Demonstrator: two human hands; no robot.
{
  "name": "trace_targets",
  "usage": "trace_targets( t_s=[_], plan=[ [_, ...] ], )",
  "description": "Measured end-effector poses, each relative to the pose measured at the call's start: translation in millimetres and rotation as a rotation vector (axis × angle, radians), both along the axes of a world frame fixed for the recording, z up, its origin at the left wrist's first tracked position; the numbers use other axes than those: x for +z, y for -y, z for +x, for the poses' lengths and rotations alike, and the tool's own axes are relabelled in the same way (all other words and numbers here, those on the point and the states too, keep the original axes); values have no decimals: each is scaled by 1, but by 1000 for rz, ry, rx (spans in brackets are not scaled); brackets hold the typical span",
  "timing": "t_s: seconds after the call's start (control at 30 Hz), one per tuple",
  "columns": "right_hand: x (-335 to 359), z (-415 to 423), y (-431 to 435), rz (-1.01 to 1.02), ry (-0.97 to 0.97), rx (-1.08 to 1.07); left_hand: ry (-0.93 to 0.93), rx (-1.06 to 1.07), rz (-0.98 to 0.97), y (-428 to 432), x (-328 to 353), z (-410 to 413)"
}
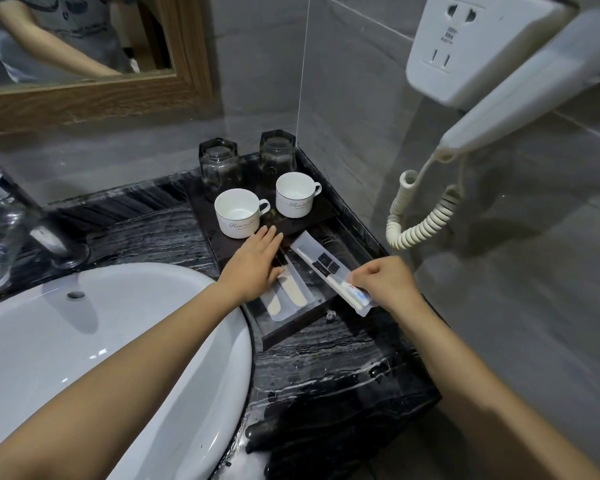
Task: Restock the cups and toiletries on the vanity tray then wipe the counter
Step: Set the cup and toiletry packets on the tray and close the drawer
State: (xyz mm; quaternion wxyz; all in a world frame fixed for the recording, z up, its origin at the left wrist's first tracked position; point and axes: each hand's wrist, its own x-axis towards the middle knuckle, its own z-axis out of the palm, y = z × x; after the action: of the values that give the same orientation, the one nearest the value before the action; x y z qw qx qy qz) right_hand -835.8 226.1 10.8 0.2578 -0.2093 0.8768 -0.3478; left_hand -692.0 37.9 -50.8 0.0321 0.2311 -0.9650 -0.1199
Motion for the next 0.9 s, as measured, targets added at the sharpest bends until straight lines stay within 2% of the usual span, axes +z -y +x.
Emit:
trace_targets(
  t_s=[0.23,0.5,0.7,0.9],
  plan=[
    [-2,-7,19,40,-9,-25,-30,-6,-46,0,-8,1],
    [-13,-8,69,147,52,49,-46,-31,29,7,-3,2],
    [-29,-8,79,237,91,75,-16,-56,15,10,-4,5],
    [-41,-5,83,272,43,80,-15,-69,49,12,-4,6]
  ],
)
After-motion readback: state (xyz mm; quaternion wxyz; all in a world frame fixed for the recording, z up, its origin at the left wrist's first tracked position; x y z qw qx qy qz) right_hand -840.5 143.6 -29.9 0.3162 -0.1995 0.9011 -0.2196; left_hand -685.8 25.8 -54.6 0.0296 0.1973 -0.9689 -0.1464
